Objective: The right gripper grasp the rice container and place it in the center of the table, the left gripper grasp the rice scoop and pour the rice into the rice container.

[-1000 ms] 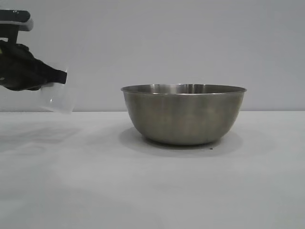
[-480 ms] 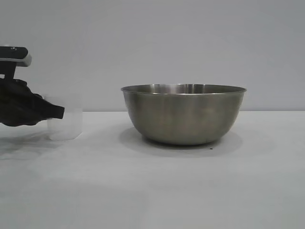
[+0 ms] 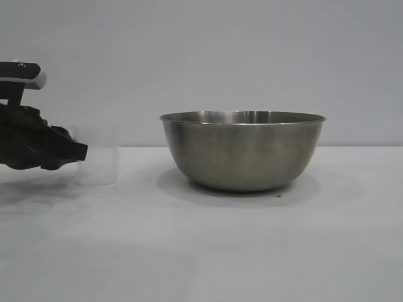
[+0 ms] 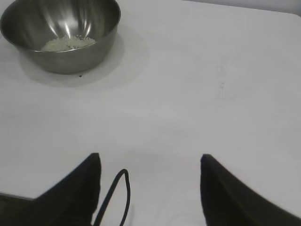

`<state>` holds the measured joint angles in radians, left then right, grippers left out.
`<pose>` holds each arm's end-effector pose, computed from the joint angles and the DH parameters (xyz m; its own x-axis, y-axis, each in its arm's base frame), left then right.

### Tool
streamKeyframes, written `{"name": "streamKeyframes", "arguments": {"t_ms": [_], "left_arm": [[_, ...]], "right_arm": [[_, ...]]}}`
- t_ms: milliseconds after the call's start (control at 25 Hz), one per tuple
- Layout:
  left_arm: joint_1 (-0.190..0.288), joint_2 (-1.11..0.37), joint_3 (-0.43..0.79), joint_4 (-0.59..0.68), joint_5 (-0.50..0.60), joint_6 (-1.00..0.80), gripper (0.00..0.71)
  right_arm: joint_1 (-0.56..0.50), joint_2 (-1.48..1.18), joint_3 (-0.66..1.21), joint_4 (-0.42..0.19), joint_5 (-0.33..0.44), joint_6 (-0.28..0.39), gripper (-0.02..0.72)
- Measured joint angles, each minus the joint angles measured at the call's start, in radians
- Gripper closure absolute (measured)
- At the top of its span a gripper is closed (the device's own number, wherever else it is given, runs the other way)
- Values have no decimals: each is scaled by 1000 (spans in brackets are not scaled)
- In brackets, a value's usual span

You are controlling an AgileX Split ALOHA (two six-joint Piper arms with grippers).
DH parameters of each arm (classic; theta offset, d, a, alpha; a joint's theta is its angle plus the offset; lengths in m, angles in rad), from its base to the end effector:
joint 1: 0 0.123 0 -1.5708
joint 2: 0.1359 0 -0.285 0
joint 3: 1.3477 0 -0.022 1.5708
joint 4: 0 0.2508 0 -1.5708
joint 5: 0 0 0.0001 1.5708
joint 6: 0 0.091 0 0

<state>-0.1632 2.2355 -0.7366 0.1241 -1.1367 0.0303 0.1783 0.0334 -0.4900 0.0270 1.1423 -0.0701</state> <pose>0.3466 -0.0674 0.0524 -0.2477 0.1240 -0.9609 0.2895 0.9559 0.0487 -0.0029 0.0017 0.2683 -0.5418 -0.1574 -0.8256 -0.2295 0.9727 -0.0348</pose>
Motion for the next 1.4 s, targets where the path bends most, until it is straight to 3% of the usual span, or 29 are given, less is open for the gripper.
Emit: {"name": "streamKeyframes", "arguments": {"t_ms": [80,520,840,880,1000,1200,1280,1400], "left_arm": [[0,0,16,0,0,0,431],[0,-99,135,0,0,-26,447],[0,-409,235,27,2,-73,447],[0,-462,240,37,11,-64,501],[0,-612,244,59,134,-33,587],[1,-787,249,88,274,-21,573],[1,-844,254,97,324,-47,494],[1,-947,254,112,442,-76,508]], "right_arm": [[0,0,0,0,0,0,254],[0,0,0,0,0,0,254],[0,0,0,0,0,2,254],[0,0,0,0,0,7,254],[0,0,0,0,0,11,254],[0,0,0,0,0,13,254],[0,0,0,0,0,13,254],[0,0,0,0,0,13,254]]}}
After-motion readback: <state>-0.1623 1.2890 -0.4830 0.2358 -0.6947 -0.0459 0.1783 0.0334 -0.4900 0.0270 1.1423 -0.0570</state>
